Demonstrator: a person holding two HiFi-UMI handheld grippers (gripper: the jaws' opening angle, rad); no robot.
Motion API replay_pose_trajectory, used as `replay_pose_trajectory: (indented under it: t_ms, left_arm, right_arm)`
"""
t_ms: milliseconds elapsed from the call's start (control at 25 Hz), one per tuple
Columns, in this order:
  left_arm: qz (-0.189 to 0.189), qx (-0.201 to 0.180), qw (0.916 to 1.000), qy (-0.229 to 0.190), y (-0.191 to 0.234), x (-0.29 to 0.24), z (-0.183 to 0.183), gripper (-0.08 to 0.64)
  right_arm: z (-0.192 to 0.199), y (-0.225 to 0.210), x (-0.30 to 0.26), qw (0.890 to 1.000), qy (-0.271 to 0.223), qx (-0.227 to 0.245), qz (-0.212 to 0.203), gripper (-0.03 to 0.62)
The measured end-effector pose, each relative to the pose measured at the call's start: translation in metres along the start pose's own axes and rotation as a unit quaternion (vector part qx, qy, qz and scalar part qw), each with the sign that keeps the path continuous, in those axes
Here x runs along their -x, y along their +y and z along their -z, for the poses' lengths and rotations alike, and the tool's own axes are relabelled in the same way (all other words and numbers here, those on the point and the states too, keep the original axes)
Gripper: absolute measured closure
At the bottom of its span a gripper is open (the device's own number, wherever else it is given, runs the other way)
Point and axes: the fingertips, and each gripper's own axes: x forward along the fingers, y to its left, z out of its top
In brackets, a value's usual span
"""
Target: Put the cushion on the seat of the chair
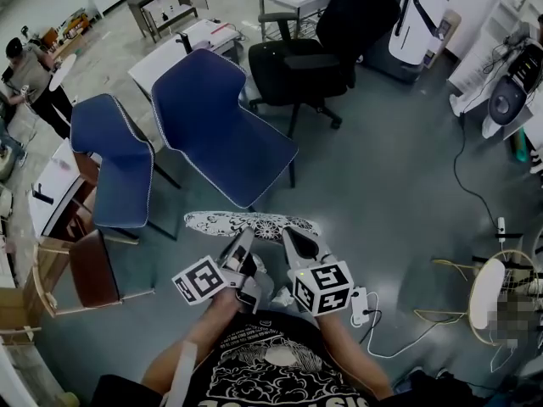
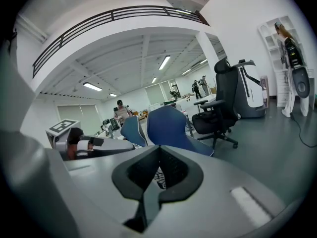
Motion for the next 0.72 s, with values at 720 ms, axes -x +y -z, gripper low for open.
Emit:
replay_pose_trajectory:
  t_ms: [720]
  left_arm:
    - [-0.027,0.058,0.9979,0.011,0.048,-0.1,-0.041,0.541]
  right_arm:
    - [-0.047,-0.069,-0.082,0.999,0.045,0.026,0.016,0.596]
